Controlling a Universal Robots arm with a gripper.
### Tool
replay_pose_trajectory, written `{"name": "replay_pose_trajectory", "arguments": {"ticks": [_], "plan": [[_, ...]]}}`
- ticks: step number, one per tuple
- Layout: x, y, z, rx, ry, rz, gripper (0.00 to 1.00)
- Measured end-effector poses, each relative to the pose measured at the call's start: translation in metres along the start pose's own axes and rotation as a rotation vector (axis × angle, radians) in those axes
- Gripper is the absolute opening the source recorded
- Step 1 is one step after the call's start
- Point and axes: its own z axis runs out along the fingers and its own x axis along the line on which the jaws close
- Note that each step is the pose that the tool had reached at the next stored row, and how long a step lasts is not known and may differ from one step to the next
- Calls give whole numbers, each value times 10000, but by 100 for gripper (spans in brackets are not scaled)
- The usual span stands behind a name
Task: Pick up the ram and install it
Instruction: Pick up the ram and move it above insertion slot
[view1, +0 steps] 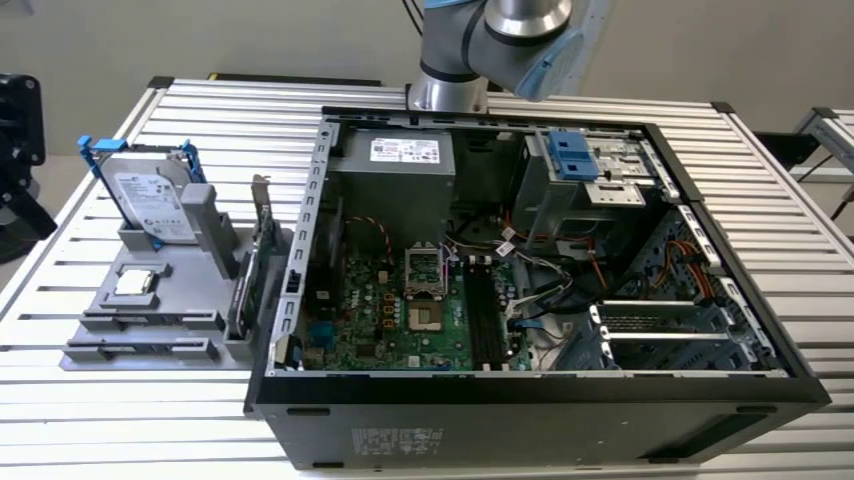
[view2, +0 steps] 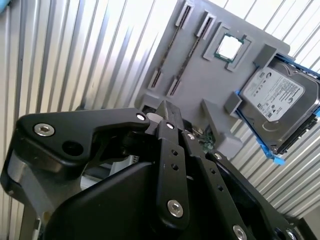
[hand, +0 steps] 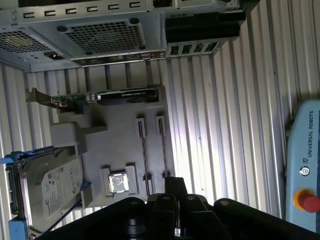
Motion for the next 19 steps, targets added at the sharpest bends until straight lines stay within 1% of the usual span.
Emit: {"name": "replay_pose_trajectory", "arguments": {"ticks": [13, 19], "plan": [[0, 0, 0, 5, -26, 543, 0], [0, 0, 0, 7, -41, 869, 0]]}}
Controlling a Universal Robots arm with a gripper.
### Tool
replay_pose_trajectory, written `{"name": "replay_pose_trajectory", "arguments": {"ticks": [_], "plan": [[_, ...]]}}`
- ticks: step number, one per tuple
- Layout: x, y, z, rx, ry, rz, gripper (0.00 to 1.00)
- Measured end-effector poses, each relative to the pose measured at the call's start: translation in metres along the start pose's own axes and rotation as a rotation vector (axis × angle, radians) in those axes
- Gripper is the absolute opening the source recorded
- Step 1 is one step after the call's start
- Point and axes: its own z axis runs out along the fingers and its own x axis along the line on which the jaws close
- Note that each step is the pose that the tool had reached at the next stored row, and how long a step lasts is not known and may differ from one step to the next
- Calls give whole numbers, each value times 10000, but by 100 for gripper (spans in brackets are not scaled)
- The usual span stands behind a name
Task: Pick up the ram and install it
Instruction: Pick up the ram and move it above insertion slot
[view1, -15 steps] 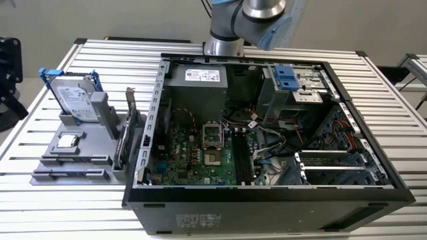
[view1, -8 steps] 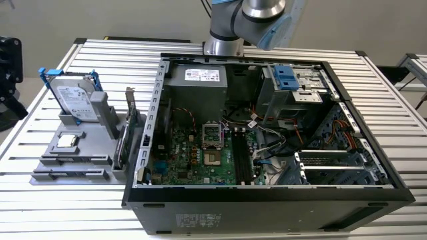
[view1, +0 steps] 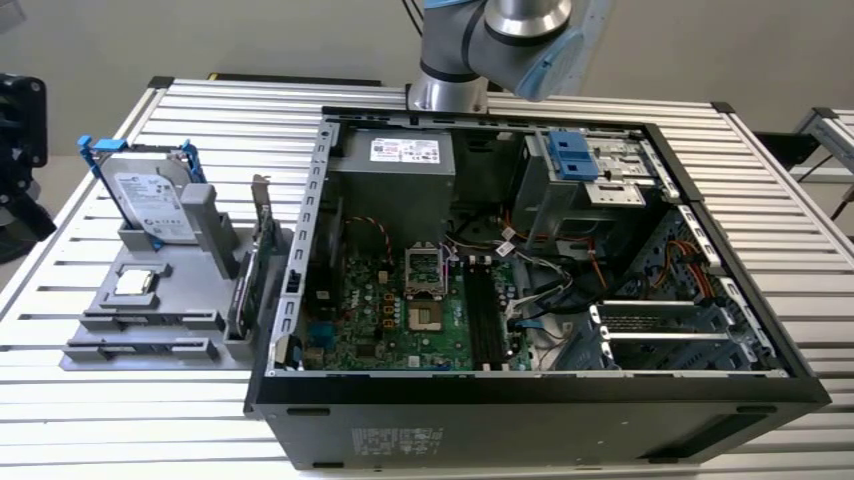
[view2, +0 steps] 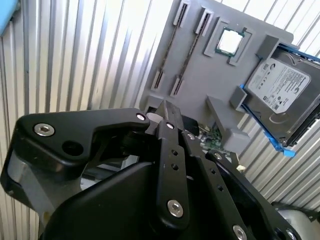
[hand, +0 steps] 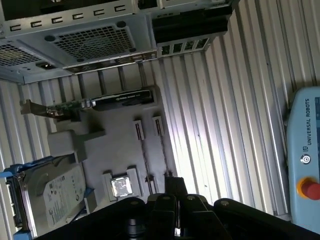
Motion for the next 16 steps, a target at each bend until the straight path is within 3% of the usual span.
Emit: {"name": "replay_pose_trajectory", "arguments": {"ticks": [16], "plan": [[0, 0, 0, 8, -43, 931, 0]]}}
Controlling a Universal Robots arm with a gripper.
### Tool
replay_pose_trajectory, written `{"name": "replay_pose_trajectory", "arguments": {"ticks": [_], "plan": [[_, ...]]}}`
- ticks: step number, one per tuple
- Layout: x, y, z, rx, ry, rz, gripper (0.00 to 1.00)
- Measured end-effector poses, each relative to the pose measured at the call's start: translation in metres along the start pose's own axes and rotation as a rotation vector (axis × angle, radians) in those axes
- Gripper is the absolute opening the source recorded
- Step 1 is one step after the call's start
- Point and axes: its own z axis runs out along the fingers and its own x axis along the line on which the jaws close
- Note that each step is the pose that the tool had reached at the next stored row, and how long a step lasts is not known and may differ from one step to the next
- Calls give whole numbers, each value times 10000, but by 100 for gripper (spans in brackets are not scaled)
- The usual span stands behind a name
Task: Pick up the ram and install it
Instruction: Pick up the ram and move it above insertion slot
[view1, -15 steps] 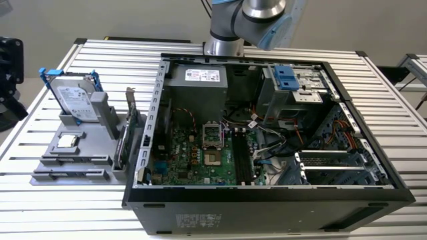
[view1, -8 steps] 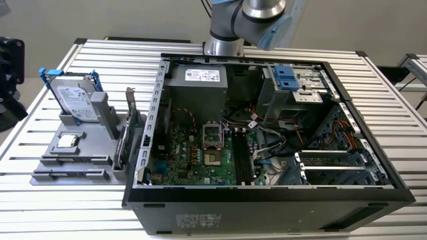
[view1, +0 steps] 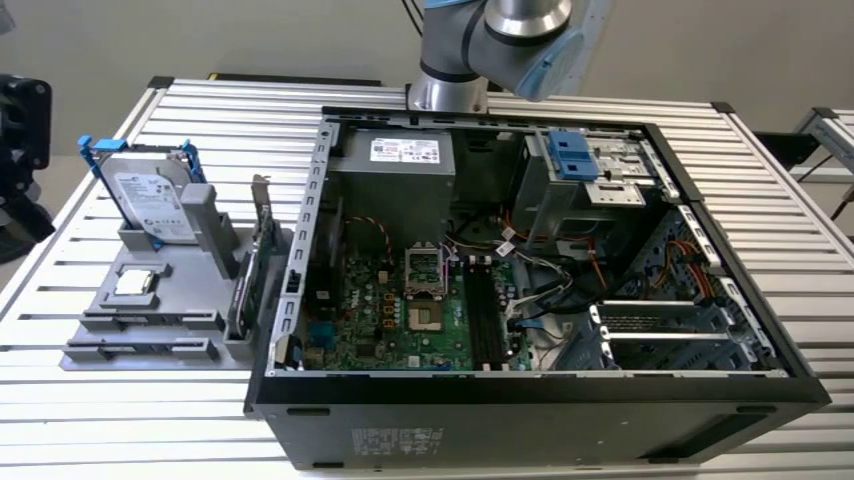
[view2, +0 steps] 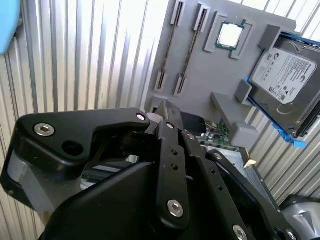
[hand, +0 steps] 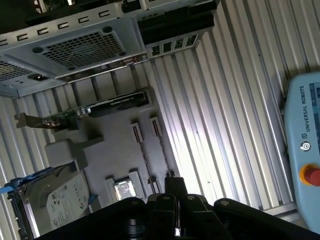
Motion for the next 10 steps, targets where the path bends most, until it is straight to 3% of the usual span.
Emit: {"name": "replay_pose_trajectory", "arguments": {"ticks": [10], "plan": [[0, 1, 0, 5, -28, 587, 0]]}}
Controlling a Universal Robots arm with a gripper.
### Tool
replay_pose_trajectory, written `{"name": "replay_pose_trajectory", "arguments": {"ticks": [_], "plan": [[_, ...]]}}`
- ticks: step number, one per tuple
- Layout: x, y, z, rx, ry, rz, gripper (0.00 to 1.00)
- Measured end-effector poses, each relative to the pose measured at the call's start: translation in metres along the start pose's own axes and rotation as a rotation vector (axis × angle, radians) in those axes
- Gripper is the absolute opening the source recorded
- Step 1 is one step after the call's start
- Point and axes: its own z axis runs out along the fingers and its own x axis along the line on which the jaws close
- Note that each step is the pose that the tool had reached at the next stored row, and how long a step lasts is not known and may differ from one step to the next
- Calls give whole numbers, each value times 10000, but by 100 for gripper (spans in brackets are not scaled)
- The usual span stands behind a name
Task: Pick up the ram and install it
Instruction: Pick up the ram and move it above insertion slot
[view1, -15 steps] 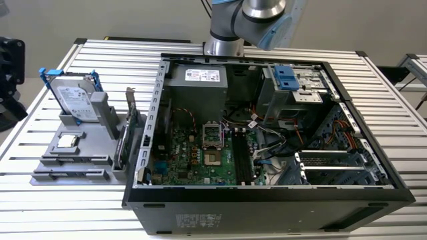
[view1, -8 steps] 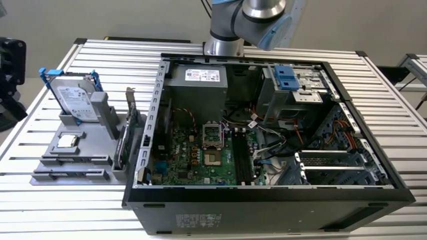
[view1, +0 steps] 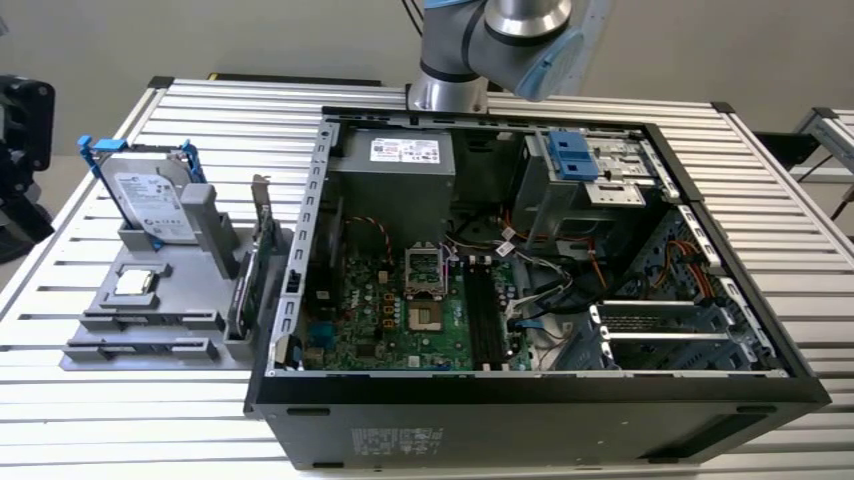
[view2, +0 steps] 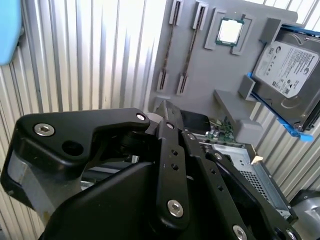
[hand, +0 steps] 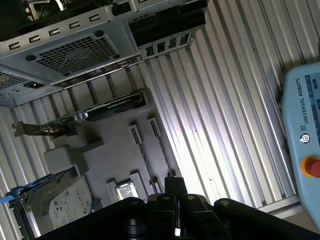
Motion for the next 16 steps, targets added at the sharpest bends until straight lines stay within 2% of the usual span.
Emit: {"name": "replay_pose_trajectory", "arguments": {"ticks": [6, 16], "plan": [[-1, -2, 0, 3, -21, 442, 0], [8, 16, 1, 4, -8, 184, 0]]}}
